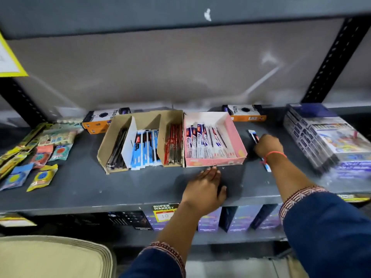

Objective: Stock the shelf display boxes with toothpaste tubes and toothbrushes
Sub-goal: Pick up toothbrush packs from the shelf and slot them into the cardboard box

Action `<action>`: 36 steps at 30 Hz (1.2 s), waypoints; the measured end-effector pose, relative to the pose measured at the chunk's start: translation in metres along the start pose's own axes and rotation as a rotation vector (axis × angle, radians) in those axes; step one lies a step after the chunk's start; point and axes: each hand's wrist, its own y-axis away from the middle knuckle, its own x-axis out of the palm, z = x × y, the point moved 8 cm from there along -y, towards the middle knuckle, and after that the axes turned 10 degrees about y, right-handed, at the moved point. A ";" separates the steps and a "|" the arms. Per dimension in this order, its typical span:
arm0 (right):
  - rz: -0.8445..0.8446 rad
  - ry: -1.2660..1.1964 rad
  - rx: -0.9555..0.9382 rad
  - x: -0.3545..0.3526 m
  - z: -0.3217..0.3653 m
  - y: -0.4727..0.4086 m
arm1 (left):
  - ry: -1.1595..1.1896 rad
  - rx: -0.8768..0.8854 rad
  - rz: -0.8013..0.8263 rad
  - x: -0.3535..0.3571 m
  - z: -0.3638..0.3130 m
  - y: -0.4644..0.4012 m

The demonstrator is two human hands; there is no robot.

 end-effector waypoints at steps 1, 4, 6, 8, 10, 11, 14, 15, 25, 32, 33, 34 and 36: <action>0.023 -0.013 0.002 -0.001 0.001 -0.003 | -0.003 0.013 0.002 0.001 -0.001 -0.001; 0.088 -0.015 0.021 -0.002 0.002 -0.010 | 0.035 0.025 0.001 0.001 0.000 0.000; 0.088 -0.014 0.044 -0.002 0.001 -0.011 | 0.007 0.011 0.009 0.001 0.002 0.000; 0.053 0.003 0.053 -0.002 0.001 -0.011 | 0.006 0.000 0.007 0.001 0.003 0.000; 0.013 0.019 0.047 0.000 0.002 -0.009 | 0.006 0.027 0.013 0.004 0.002 0.000; -0.004 0.025 0.046 0.000 0.002 -0.008 | 0.011 0.036 0.011 0.005 0.002 0.001; -0.012 0.010 0.059 -0.001 0.001 -0.009 | -0.006 0.040 0.012 0.007 0.001 0.002; -0.011 0.005 0.061 -0.001 0.000 -0.009 | -0.003 0.043 0.017 0.007 0.001 0.002; 0.086 -0.111 0.056 0.001 -0.009 -0.014 | -0.059 0.071 0.025 0.008 0.000 0.002; 0.143 -0.291 0.083 0.007 -0.016 -0.006 | -0.054 0.070 0.044 0.009 0.001 0.002; 0.146 -0.341 0.071 0.007 -0.016 -0.005 | -0.045 0.074 0.033 0.008 0.000 0.002; 0.154 -0.418 0.061 0.007 -0.016 -0.006 | -0.039 0.074 0.030 0.009 0.000 0.003; 0.208 -0.652 0.055 0.011 -0.017 -0.001 | -0.012 0.063 0.040 0.010 0.001 0.004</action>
